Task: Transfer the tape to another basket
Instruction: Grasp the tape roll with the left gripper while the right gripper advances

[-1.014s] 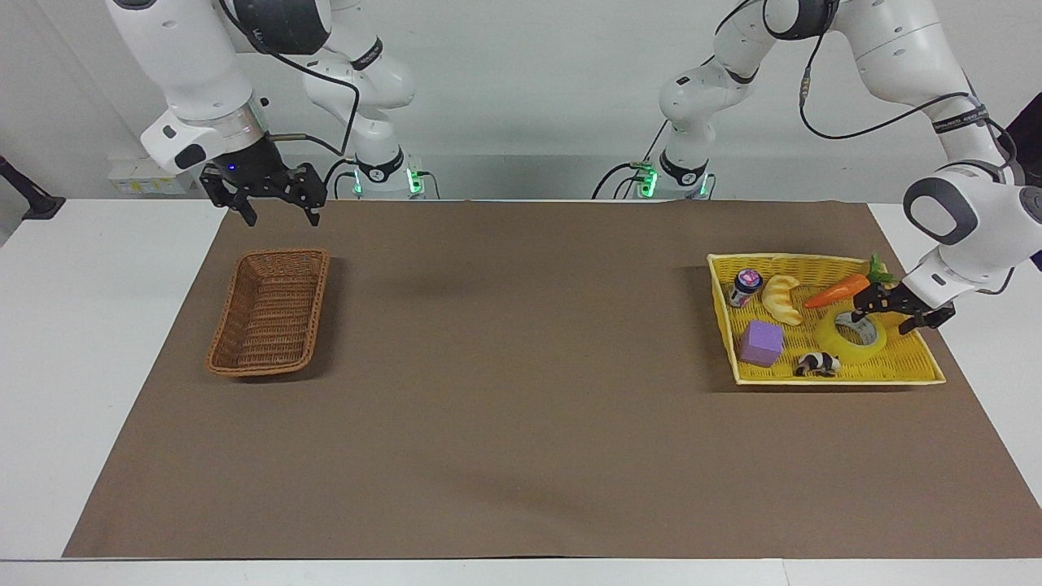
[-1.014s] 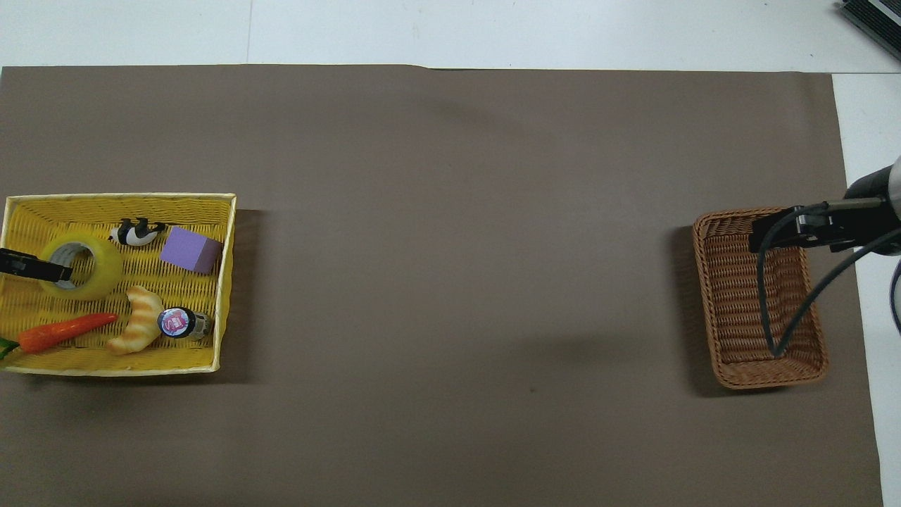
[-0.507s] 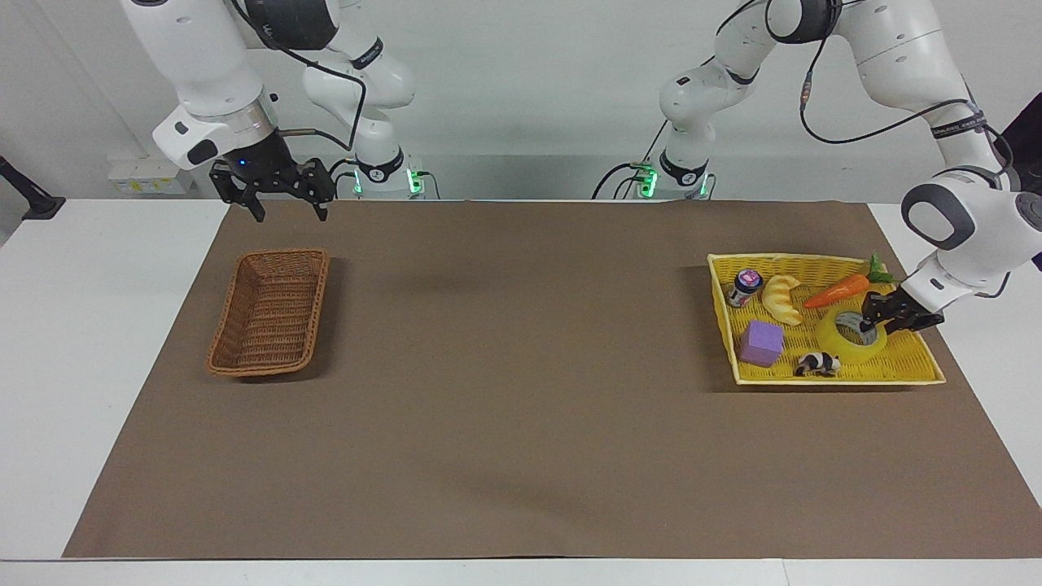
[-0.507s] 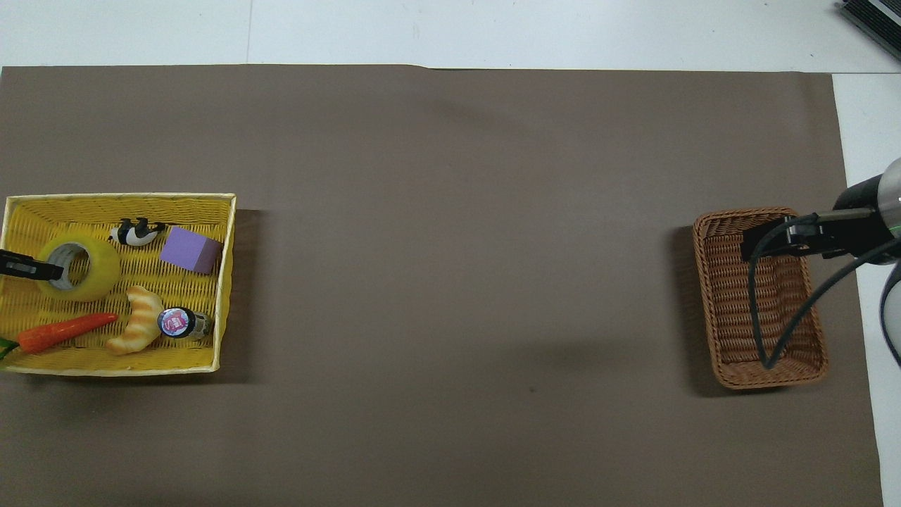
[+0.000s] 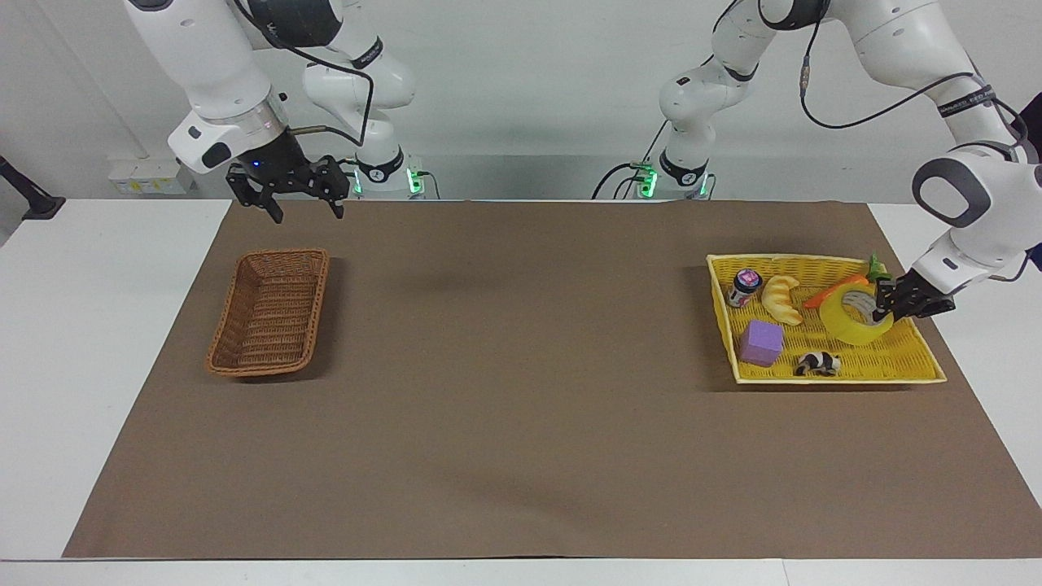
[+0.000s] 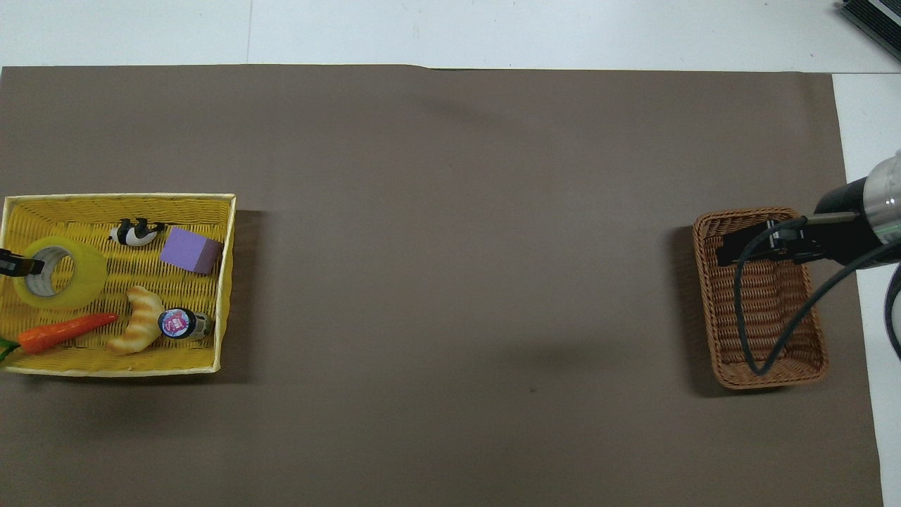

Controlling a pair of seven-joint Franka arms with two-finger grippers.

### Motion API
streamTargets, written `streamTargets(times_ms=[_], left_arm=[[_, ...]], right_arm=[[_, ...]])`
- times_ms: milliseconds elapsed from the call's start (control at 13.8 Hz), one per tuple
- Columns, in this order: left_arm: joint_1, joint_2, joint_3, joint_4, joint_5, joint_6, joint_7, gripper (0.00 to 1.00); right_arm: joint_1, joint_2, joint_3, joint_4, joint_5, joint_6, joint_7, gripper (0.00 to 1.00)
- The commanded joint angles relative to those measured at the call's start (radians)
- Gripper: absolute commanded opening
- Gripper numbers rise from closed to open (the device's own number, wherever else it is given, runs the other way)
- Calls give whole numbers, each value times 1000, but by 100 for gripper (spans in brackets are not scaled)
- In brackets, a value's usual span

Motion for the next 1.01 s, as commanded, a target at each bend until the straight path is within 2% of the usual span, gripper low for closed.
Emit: streamTargets(times_ms=[0,145,434,579,724,941], left_arm=[[-77,-79,7,-25,-15,-116,-15,0],[-131,-111,7,-39,-39,-147,-20,0],[-252,-177,7,-140,-127,-129,-139,0],[-325,-203,9,-186,-180,-112,-236,0],[-414,-224,9,-234,-182,-60,-378,0],[-531,-240,7,-249,-194,-48,-562,0]], right_arm=[[-7,-38,1,-78,102,32,-35,100],[-1,-35,2,-117,191,79,-33,100],[9,-29,2,-214,355,179,-35,100],[28,-26,4,-274,442,245,-35,100],[45,-23,4,-324,525,321,-35,100],[88,-6,2,-368,587,404,-29,100]])
